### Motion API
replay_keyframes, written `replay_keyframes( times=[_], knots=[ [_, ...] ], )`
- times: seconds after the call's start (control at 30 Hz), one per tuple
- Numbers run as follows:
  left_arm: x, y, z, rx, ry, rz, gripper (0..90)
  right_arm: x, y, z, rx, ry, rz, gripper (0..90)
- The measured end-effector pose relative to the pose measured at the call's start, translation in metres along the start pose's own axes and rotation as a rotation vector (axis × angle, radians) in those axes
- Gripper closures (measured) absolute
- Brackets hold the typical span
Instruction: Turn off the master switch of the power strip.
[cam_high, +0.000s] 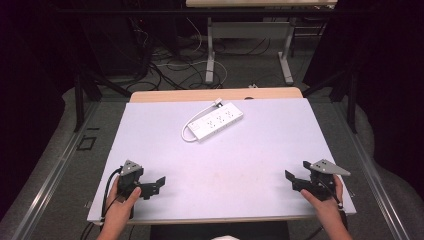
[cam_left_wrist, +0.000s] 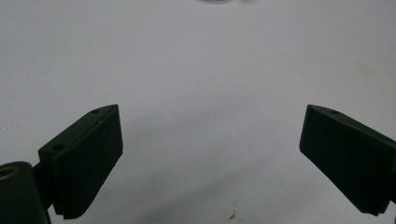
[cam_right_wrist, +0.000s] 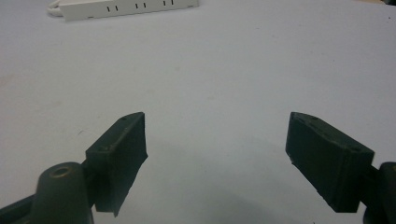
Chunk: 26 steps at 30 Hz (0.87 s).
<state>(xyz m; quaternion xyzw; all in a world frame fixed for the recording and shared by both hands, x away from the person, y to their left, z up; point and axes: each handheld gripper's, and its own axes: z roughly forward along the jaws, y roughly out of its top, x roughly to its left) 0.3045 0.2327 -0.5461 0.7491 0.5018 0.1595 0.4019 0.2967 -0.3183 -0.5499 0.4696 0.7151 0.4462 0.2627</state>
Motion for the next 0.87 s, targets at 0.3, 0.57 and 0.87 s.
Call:
replay_keyframes(
  times=[0.3, 0.57, 0.87],
  knots=[
    [0.0021, -0.0031, -0.0013, -0.011, 0.007, -0.018, 6.3, 0.0021, -0.0001, -0.0006, 0.01, -0.003, 0.013, 20.0],
    [0.0039, -0.0047, -0.0013, -0.015, 0.0, -0.038, 6.3, 0.0017, -0.0001, -0.0007, 0.011, -0.004, 0.008, 20.0],
    [0.0057, -0.0044, -0.0015, 0.011, -0.005, -0.028, 6.3, -0.0001, 0.0, -0.0002, 0.002, -0.002, -0.004, 20.0]
  ],
)
